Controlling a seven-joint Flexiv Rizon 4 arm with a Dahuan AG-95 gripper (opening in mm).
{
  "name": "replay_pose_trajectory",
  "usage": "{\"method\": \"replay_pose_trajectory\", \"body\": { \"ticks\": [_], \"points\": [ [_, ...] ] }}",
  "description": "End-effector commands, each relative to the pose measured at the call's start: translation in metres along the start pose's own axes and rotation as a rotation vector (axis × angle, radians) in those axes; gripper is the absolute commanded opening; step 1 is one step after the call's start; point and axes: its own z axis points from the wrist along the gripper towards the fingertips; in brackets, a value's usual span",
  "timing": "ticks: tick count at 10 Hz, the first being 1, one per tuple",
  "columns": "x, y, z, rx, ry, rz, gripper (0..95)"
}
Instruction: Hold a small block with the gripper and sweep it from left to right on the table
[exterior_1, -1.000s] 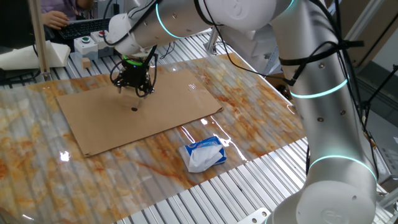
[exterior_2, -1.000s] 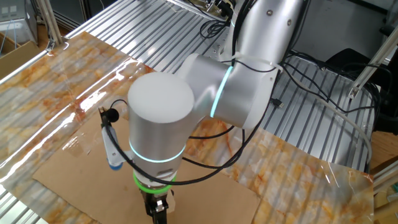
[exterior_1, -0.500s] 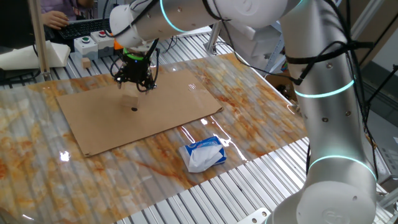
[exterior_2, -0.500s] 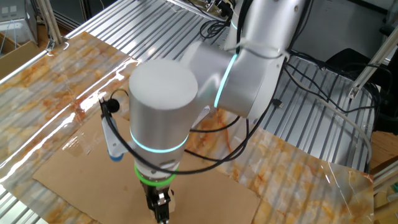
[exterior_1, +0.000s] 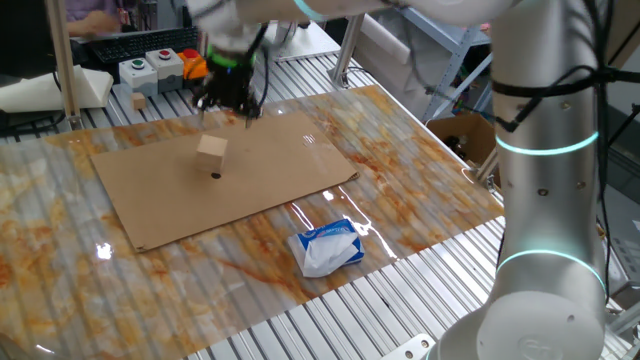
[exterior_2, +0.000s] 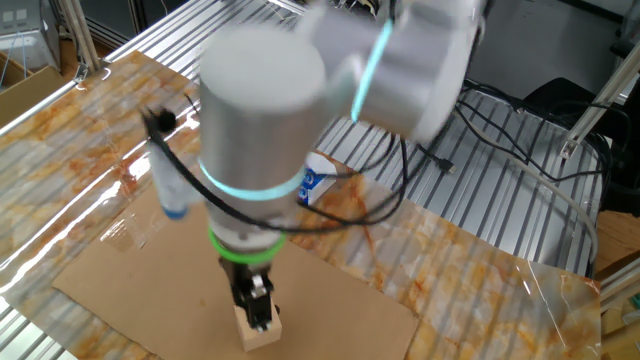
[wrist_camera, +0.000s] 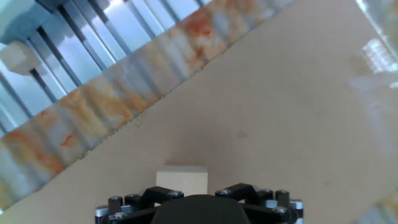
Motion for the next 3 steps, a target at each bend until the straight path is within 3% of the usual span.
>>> {"method": "replay_pose_trajectory", "body": {
  "ticks": [1,3],
  "points": [
    [-0.0061,-0.0070,-0.0168,-0.020,0.002,0.016,76.0],
    [-0.0073,-0.0123,-0.0224,-0.024,0.006,0.041,76.0]
  ]
}}
